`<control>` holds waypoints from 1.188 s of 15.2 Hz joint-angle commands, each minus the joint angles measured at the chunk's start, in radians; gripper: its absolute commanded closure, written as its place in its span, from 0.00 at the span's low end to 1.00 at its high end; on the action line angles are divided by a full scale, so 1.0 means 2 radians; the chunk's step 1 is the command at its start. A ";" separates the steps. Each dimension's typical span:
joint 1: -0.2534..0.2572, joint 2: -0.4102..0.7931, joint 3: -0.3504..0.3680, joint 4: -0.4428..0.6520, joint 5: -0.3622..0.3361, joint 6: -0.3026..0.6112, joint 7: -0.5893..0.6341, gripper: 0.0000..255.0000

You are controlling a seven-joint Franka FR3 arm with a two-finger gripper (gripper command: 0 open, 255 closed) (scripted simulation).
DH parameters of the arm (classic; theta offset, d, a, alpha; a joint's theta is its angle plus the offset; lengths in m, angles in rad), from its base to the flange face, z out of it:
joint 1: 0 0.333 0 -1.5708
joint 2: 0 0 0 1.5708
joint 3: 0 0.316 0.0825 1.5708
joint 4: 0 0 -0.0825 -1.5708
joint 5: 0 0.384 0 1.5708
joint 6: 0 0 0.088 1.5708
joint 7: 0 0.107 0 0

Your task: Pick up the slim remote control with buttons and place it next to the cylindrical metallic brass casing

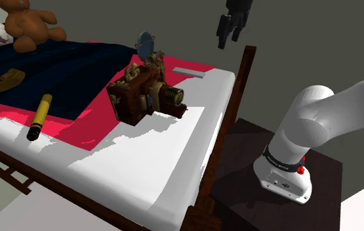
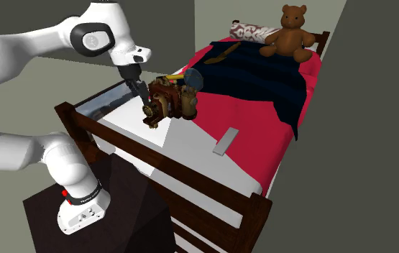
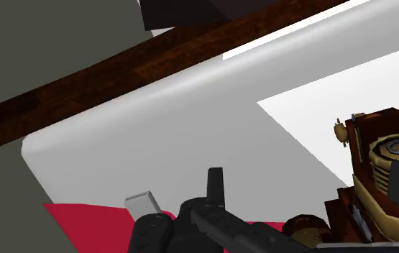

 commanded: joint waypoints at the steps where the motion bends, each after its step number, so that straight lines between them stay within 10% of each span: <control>1: 0.000 0.000 0.000 0.000 0.000 0.000 0.000 0.00; 18: 0.002 0.292 -0.110 0.093 0.010 0.175 -0.137 0.00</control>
